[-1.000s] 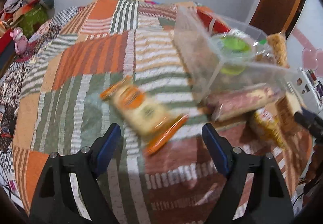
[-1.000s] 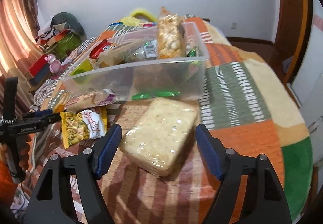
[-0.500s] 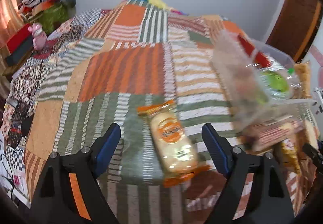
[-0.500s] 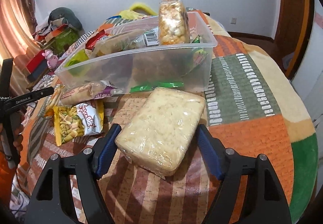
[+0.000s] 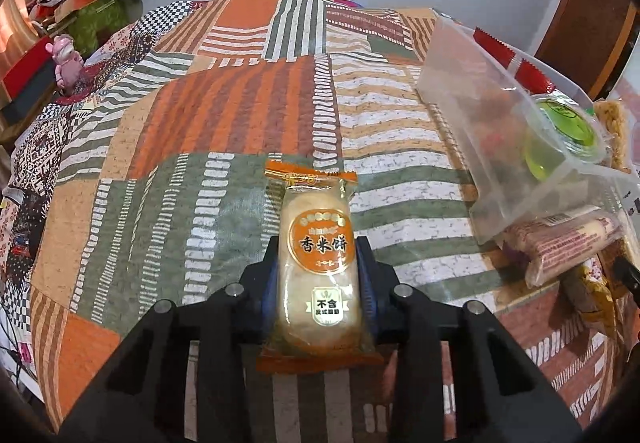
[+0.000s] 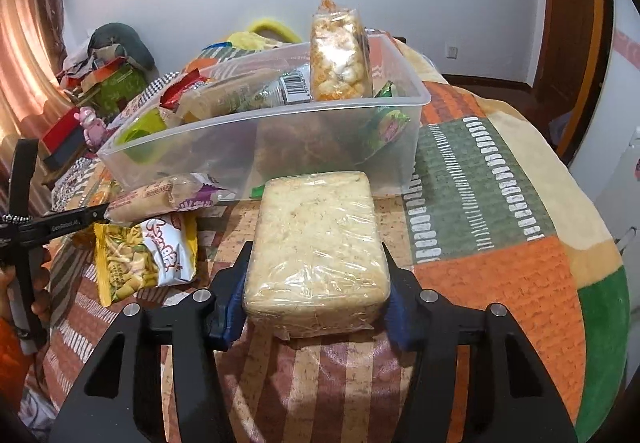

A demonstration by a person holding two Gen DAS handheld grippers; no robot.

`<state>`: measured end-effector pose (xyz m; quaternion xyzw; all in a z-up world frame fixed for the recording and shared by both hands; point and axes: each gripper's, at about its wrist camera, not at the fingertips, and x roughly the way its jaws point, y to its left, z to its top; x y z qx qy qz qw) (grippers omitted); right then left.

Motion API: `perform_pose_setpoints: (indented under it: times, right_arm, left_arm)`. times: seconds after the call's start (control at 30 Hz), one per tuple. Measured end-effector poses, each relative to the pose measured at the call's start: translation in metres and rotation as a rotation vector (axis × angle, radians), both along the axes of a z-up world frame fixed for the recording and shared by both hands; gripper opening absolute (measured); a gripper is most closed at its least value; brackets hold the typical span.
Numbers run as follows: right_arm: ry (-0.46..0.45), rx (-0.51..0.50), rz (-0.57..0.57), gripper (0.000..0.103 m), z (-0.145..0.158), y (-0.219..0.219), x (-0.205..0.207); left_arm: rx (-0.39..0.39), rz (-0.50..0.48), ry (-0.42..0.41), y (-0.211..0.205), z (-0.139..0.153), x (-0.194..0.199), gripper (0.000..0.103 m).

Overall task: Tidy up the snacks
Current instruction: 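Carry the bread loaf and rice-cake packet into the clear box and release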

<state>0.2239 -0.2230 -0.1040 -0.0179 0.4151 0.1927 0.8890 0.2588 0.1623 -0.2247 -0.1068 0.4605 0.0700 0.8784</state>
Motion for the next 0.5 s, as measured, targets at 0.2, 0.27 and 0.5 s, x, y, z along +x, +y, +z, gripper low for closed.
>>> perform_pose_setpoints:
  times: [0.2, 0.27, 0.5]
  right_arm:
    - [-0.031, 0.022, 0.004, 0.052, 0.012, -0.009, -0.006]
    - [-0.045, 0.032, 0.003, 0.052, 0.017, -0.010, -0.006]
    - [-0.104, 0.071, 0.024, 0.052, 0.041, -0.010, -0.002]
  left_arm:
    - [0.036, 0.006, -0.046, -0.002, 0.021, -0.015, 0.034]
    - [0.036, 0.002, -0.066, -0.003, 0.031, -0.017, 0.034]
    - [0.037, -0.046, -0.165, -0.020, 0.075, -0.018, 0.034]
